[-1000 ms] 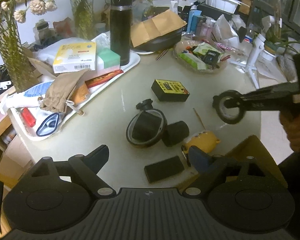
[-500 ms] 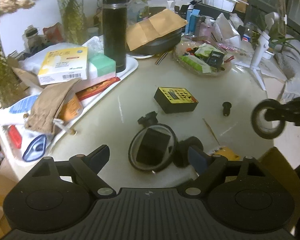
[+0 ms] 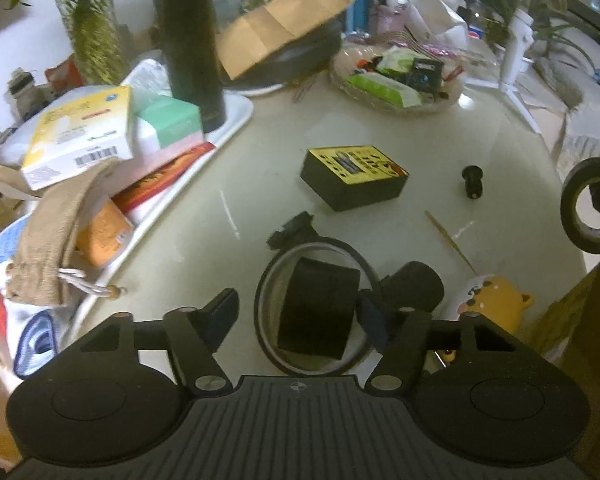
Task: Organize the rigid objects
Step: 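Grasp the black cylinder with the left tool while the right tool holds the tape roll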
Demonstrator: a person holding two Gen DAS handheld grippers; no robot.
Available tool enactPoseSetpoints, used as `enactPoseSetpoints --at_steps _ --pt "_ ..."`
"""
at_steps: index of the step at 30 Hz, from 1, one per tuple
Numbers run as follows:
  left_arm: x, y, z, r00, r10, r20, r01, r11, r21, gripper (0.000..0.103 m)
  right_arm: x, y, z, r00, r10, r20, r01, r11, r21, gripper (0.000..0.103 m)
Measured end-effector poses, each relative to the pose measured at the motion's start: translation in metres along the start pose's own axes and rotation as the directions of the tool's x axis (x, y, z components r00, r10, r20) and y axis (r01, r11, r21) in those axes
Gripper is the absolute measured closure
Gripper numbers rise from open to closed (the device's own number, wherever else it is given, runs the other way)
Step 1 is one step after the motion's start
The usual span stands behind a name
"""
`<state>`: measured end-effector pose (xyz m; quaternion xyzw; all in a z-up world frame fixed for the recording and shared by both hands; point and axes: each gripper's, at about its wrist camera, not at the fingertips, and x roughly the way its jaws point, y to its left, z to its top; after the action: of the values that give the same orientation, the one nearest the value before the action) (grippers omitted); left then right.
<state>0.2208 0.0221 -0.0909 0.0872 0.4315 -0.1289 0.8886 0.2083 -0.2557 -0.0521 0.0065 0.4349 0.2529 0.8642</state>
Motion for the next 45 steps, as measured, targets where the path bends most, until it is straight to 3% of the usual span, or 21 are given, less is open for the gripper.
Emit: enactPoseSetpoints --at_steps 6,11,22,33,45 --pt "0.009 -0.004 -0.001 0.999 -0.036 -0.017 0.037 0.999 0.011 0.059 -0.004 -0.002 -0.007 1.0 0.003 -0.003 -0.003 1.0 0.013 0.083" --pt "0.01 -0.008 0.002 1.0 -0.025 -0.012 0.025 0.999 0.021 0.063 -0.003 -0.003 -0.011 1.0 0.007 -0.015 -0.007 1.0 0.022 0.083" --pt "-0.018 -0.001 0.004 1.0 -0.024 -0.011 0.024 0.999 -0.041 0.064 -0.012 0.002 -0.013 1.0 0.006 0.001 -0.006 1.0 0.024 0.083" --pt "-0.086 0.008 0.014 0.999 0.023 0.04 -0.019 0.996 -0.091 0.064 -0.035 0.013 -0.01 1.0 0.001 0.031 -0.002 1.0 0.018 0.083" --pt "-0.148 0.003 0.016 0.992 0.087 0.097 -0.073 0.988 -0.135 0.064 -0.088 0.025 -0.002 0.993 0.036 0.113 -0.037 0.999 0.007 0.083"
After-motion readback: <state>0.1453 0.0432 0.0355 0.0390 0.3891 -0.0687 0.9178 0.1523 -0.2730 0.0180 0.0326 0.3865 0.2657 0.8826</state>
